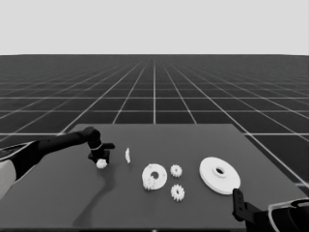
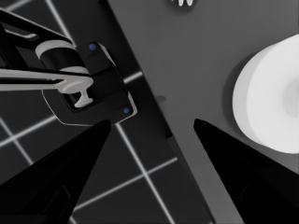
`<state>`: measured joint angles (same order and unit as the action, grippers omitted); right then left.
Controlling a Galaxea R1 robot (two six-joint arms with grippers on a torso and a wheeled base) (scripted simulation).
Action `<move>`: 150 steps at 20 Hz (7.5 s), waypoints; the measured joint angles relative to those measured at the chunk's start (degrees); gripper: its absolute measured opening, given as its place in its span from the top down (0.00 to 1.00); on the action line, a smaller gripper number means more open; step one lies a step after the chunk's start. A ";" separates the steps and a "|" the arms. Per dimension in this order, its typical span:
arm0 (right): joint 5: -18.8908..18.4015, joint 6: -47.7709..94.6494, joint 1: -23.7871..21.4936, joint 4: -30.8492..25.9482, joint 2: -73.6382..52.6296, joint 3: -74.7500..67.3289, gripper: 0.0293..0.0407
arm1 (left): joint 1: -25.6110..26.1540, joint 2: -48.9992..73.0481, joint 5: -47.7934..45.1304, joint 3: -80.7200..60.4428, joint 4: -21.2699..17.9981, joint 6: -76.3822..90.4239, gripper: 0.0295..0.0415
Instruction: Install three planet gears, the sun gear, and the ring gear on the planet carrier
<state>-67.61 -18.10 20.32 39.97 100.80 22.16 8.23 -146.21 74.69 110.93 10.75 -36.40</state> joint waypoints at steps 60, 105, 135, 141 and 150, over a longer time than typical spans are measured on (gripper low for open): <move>0.00 0.00 0.00 0.00 0.00 0.00 0.19 | -27.74 44.89 -35.49 -86.24 6.84 55.60 0.25; -22.77 -60.68 -32.94 -41.55 64.39 64.10 0.83 | -27.84 45.66 -35.93 -86.99 7.02 56.51 0.25; -22.46 -62.25 -30.27 -38.87 65.08 63.32 0.19 | -27.84 45.66 -35.93 -86.99 7.02 56.51 0.25; -22.73 -61.48 -32.91 -41.48 65.42 64.47 0.19 | -27.84 45.66 -35.93 -86.99 7.02 56.51 0.25; -22.11 -75.60 -35.15 -43.64 52.03 36.94 0.19 | -27.84 45.66 -35.93 -86.99 7.02 56.51 0.25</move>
<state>-89.72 -93.70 -14.83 -3.67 152.83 59.10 -19.61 -100.55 38.76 23.94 17.77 20.10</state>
